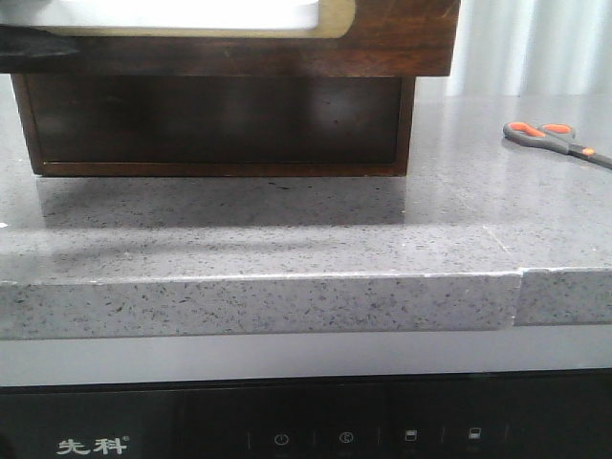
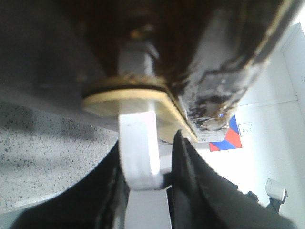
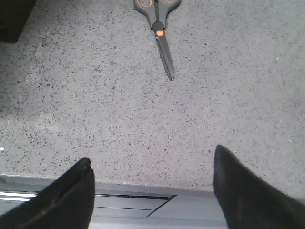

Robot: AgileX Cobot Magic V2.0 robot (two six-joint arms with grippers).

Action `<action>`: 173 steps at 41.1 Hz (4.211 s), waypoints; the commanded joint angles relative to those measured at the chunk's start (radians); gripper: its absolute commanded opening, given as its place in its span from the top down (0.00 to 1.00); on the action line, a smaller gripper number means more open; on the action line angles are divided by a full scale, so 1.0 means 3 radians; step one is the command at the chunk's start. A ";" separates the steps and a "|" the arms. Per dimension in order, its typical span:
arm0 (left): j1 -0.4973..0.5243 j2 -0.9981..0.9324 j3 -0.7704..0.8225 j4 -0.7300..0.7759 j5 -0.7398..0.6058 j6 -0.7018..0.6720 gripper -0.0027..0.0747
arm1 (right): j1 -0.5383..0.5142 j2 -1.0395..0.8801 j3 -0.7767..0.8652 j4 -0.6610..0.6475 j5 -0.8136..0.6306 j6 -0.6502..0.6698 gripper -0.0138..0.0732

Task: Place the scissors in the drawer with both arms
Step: 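Pull the drawer open toward the robot with the left gripper, then lower the right gripper over the grey-and-orange scissors, then close the right gripper on the scissors blades and lift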

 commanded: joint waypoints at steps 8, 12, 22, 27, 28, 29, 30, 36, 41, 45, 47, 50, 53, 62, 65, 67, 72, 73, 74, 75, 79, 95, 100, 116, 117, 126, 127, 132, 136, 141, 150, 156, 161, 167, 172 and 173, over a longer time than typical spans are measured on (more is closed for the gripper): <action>-0.0028 -0.0101 -0.0060 -0.0068 0.0295 0.0377 0.49 | -0.0009 0.0015 -0.0109 -0.0072 -0.0202 -0.0003 0.22; -0.0028 -0.0101 -0.0060 -0.0057 0.0295 0.0396 0.40 | -0.0009 0.0015 -0.0109 -0.0072 -0.0202 -0.0003 0.22; -0.0028 -0.0339 -0.0060 0.0219 0.0308 0.0334 0.39 | -0.0009 0.0015 -0.0109 -0.0072 -0.0199 -0.0003 0.22; -0.0028 -0.0655 -0.0060 0.0374 0.0210 0.0156 0.39 | -0.0009 0.0015 -0.0109 -0.0072 -0.0199 -0.0003 0.22; -0.0028 -0.0751 -0.0060 0.0448 0.0169 0.0083 0.39 | -0.0009 0.0015 -0.0109 -0.0072 -0.0199 -0.0003 0.22; -0.0028 -0.0800 -0.0060 0.0509 0.0116 0.0023 0.39 | -0.0009 0.0015 -0.0109 -0.0072 -0.0199 -0.0003 0.22; -0.0028 -0.0902 -0.0060 0.0582 0.0043 -0.0023 0.39 | -0.0009 0.0015 -0.0109 -0.0072 -0.0199 -0.0003 0.22; -0.0028 -0.1458 -0.0207 0.1509 -0.0393 -0.0552 0.40 | -0.0009 0.0015 -0.0109 -0.0072 -0.0199 -0.0003 0.22; -0.0028 -0.1682 -0.0579 0.2597 -0.0466 -0.1147 0.40 | -0.0009 0.0015 -0.0109 -0.0072 -0.0196 -0.0003 0.22; -0.0028 -0.1691 -0.0948 0.3269 -0.0268 -0.1416 0.40 | -0.0009 0.0015 -0.0109 -0.0072 -0.0196 -0.0003 0.22; -0.0028 -0.1691 -0.1159 0.3551 -0.0176 -0.1478 0.40 | -0.0009 0.0015 -0.0109 -0.0072 -0.0196 -0.0003 0.22; -0.0028 -0.1691 -0.1380 0.3800 -0.0117 -0.1518 0.40 | -0.0009 0.0015 -0.0109 -0.0072 -0.0196 -0.0003 0.22; -0.0100 -0.1691 -0.1534 0.3903 -0.0134 -0.1545 0.40 | -0.0009 0.0015 -0.0109 -0.0072 -0.0215 -0.0003 0.22; -0.0916 -0.1691 -0.1724 0.4769 -0.0355 -0.1900 0.40 | -0.0009 0.0015 -0.0109 -0.0072 -0.0285 -0.0003 0.22; -0.1159 -0.1691 -0.1768 0.5369 -0.0404 -0.2302 0.40 | -0.0009 0.0015 -0.0109 -0.0072 -0.0263 -0.0003 0.22; -0.1300 -0.1691 -0.1792 0.5753 -0.0419 -0.2580 0.40 | -0.0009 0.0015 -0.0109 -0.0072 -0.0263 -0.0003 0.22; -0.1597 -0.1691 -0.1805 0.6133 -0.0491 -0.2776 0.40 | -0.0009 0.0040 -0.0109 -0.0072 -0.0263 -0.0003 0.22; -0.1651 -0.1691 -0.1805 0.6133 -0.0516 -0.2776 0.40 | -0.0009 0.0057 -0.0109 -0.0072 -0.0266 -0.0003 0.22; -0.1689 -0.1691 -0.1805 0.6133 -0.0555 -0.2776 0.40 | -0.0009 0.0076 -0.0109 -0.0075 -0.0266 0.0000 0.22; -0.1735 -0.1691 -0.1805 0.6133 -0.0584 -0.2776 0.40 | -0.0009 0.0081 -0.0116 -0.0075 -0.0266 0.0001 0.22; -0.1850 -0.1691 -0.1805 0.6110 -0.0740 -0.2776 0.40 | -0.0017 0.0163 -0.0147 -0.0101 -0.0281 0.0029 0.22; -0.1875 -0.1691 -0.1805 0.6102 -0.0816 -0.2776 0.40 | -0.0464 0.1039 -0.0964 -0.0116 0.0322 0.0047 0.22; -0.1875 -0.1691 -0.1799 0.6102 -0.0816 -0.2776 0.40 | -0.0481 0.1396 -0.1234 0.0060 0.0532 -0.0188 0.22; -0.1875 -0.1691 -0.1799 0.6102 -0.0816 -0.2776 0.40 | -0.0490 0.2565 -0.2203 0.0421 0.1048 -0.0913 0.22; -0.1875 -0.1691 -0.1799 0.6102 -0.0816 -0.2776 0.40 | -0.0490 0.2619 -0.2252 0.0428 0.1065 -0.0913 0.22; -0.1875 -0.1691 -0.1799 0.6102 -0.0816 -0.2776 0.40 | -0.0468 0.3114 -0.2694 0.0522 0.1143 -0.0956 0.22; -0.1875 -0.1691 -0.1799 0.6102 -0.0816 -0.2776 0.40 | -0.0468 0.3153 -0.2730 0.0548 0.1146 -0.0975 0.22; -0.1875 -0.1691 -0.1799 0.6102 -0.0816 -0.2776 0.40 | -0.0468 0.3366 -0.2929 0.0658 0.1154 -0.1028 0.22; -0.1875 -0.1691 -0.1799 0.6102 -0.0816 -0.2776 0.40 | -0.0468 0.3510 -0.3074 0.0658 0.1167 -0.1028 0.22; -0.1875 -0.1691 -0.1799 0.6102 -0.0816 -0.2776 0.40 | -0.0462 0.3664 -0.3259 0.0662 0.1184 -0.1028 0.22; -0.1875 -0.1691 -0.1799 0.6102 -0.0816 -0.2776 0.40 | -0.0427 0.3927 -0.3562 0.0662 0.1255 -0.1028 0.22; -0.1875 -0.1691 -0.1799 0.6102 -0.0816 -0.2776 0.40 | -0.0405 0.4093 -0.3733 0.0666 0.1308 -0.1028 0.22; -0.1875 -0.1691 -0.1799 0.6102 -0.0816 -0.2776 0.40 | -0.0385 0.4175 -0.3786 0.0666 0.1304 -0.1028 0.22; -0.1875 -0.1691 -0.1799 0.6102 -0.0816 -0.2776 0.40 | -0.0374 0.4265 -0.3822 0.0666 0.1308 -0.1028 0.22; -0.1875 -0.1691 -0.1799 0.6102 -0.0816 -0.2776 0.40 | -0.0374 0.4291 -0.3822 0.0666 0.1306 -0.1028 0.22; -0.1875 -0.1691 -0.1799 0.6102 -0.0816 -0.2776 0.40 | -0.0374 0.4291 -0.3822 0.0666 0.1306 -0.1028 0.22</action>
